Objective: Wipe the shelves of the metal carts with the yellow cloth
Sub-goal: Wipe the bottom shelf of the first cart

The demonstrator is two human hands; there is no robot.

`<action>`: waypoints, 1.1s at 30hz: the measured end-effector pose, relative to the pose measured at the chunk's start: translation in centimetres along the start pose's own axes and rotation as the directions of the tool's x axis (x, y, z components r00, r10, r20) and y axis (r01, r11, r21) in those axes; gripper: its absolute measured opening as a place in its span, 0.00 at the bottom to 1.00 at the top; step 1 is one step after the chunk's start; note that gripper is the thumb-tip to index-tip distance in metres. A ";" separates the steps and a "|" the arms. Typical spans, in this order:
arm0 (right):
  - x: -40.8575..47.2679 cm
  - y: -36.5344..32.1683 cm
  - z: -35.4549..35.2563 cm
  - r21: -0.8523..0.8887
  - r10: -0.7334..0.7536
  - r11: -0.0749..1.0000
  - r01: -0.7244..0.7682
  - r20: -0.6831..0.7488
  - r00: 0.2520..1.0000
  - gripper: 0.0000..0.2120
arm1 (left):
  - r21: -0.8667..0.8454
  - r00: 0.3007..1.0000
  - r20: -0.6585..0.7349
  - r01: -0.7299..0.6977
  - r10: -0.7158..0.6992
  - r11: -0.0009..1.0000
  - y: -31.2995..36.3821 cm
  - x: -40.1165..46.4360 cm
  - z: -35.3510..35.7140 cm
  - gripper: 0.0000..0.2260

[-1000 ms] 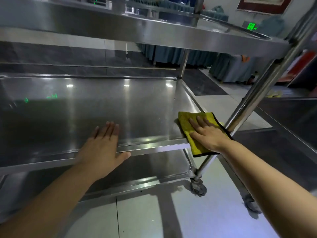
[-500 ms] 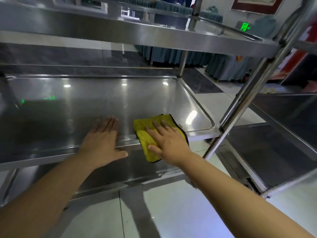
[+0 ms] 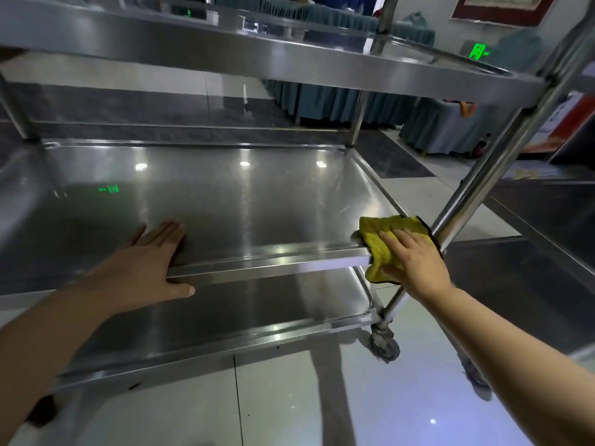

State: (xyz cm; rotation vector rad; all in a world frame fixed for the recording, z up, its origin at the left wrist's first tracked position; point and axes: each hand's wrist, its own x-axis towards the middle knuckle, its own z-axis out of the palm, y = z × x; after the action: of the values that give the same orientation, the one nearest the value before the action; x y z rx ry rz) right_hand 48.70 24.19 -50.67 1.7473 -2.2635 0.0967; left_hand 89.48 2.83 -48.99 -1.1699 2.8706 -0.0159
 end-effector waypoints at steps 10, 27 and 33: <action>2.6 -12.7 0.3 0.023 -0.184 0.982 0.187 -0.108 0.977 0.37 | 0.024 0.999 -0.042 -0.014 0.015 1.000 0.2 -0.1 1.3 0.54; 4.1 -8.7 -0.1 0.119 -0.209 0.973 0.198 0.087 0.974 0.40 | 0.054 0.998 -0.055 -0.006 0.009 0.999 0.5 -0.4 1.0 0.50; 4.4 -0.2 -1.9 0.035 0.157 0.982 -0.183 0.376 0.913 0.38 | 0.064 0.998 -0.057 -0.020 0.024 0.998 1.1 -0.6 1.0 0.51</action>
State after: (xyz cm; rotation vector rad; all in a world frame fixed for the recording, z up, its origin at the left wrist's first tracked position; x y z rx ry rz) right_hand 48.24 20.43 -47.76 1.7169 -2.7119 -0.1354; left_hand 89.15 4.05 -50.03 -1.1455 2.9086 -0.1419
